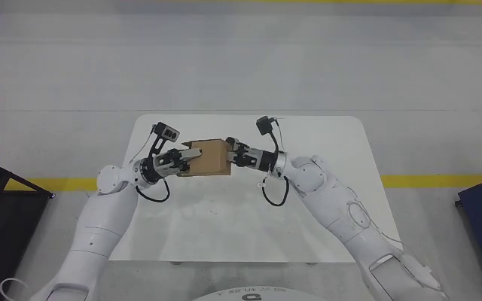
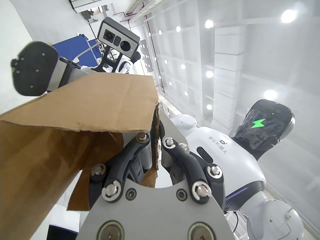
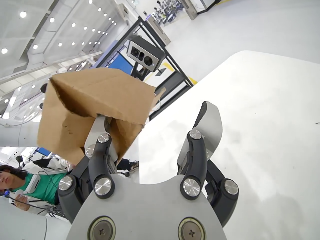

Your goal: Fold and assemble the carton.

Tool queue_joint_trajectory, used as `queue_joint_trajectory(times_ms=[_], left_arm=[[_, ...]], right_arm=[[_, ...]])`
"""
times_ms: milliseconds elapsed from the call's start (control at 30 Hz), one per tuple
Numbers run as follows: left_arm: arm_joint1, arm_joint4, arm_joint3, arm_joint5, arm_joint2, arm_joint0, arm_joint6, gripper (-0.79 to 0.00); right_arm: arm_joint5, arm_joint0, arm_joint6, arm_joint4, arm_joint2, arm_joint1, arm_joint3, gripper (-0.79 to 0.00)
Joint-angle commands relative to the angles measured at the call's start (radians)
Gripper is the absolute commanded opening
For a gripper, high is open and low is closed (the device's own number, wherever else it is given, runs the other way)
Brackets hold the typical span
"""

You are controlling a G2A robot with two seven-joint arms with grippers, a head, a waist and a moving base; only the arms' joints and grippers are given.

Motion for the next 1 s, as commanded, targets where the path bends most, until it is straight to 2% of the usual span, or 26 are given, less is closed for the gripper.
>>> queue_joint_trajectory(times_ms=[0, 167, 433, 633, 833, 967], left_arm=[[0.001, -0.005, 0.004, -0.003, -0.004, -0.001, -0.004, -0.785], [0.001, -0.013, 0.005, -0.005, -0.01, 0.001, -0.009, -0.785], [0.002, -0.01, -0.001, -0.006, -0.011, 0.003, -0.006, -0.785], [0.002, -0.002, 0.001, -0.004, -0.007, 0.003, -0.001, -0.785], [0.0, -0.02, -0.003, 0.003, 0.001, 0.003, -0.017, -0.785], [-0.001, -0.019, -0.004, 0.005, 0.003, 0.003, -0.019, -0.785]], right_arm=[[-0.038, -0.016, -0.004, 0.026, 0.027, 0.007, -0.004, -0.163], [-0.095, -0.052, 0.013, 0.083, 0.078, 0.023, -0.016, -0.169], [-0.123, -0.087, 0.003, 0.127, 0.124, 0.037, -0.041, -0.157], [-0.201, -0.11, 0.022, 0.178, 0.132, 0.044, -0.06, -0.179], [-0.094, -0.077, -0.027, 0.175, 0.125, 0.037, -0.036, -0.172], [-0.066, -0.061, -0.043, 0.129, 0.097, 0.029, -0.037, -0.206]])
